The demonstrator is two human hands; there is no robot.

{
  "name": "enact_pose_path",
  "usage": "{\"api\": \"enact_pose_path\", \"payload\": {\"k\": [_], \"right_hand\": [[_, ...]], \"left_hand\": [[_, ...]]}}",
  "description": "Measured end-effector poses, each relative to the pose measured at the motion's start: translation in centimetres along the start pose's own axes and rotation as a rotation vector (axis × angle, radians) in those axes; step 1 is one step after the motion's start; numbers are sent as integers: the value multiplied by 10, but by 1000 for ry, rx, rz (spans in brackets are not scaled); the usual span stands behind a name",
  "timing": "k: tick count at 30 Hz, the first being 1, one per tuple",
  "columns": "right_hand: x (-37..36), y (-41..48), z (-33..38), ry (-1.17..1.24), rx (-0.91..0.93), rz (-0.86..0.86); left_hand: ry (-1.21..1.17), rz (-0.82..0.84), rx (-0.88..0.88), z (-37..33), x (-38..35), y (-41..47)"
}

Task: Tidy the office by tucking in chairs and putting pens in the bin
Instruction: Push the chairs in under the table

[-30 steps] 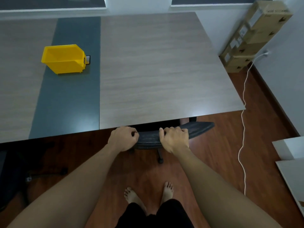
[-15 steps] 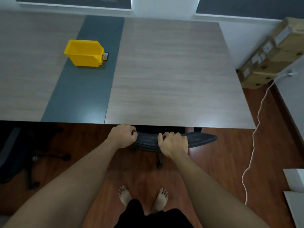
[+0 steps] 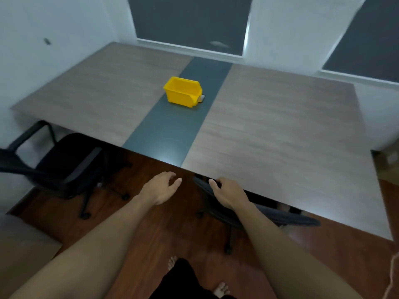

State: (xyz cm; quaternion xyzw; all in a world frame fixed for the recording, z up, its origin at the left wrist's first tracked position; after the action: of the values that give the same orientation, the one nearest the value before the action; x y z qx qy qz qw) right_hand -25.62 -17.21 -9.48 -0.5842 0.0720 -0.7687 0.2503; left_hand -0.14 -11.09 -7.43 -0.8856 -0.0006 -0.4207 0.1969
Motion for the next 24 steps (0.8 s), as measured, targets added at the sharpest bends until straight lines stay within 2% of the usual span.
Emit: {"api": "enact_pose_path", "payload": {"k": [8,24], "right_hand": [[5,15,138,-73,237,-66],[-89,45,445,-181,459,77]], "left_hand": [[-61,-179,124,92,79,-61],[-179,-349,342,363,246,-153]]}}
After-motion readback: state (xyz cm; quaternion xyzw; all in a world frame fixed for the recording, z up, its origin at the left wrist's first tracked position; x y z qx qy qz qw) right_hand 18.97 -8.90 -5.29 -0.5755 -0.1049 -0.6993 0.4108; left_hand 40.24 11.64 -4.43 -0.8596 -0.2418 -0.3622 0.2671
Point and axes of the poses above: each hand's wrist, its own y-axis towards the middle knuckle, its own x-axis out of the back of the hand, z = x × y, the point moved 8 cm from there along y, towards the middle knuckle, and after that the axes turned 14 degrees about -y, right-handed, at the moved point
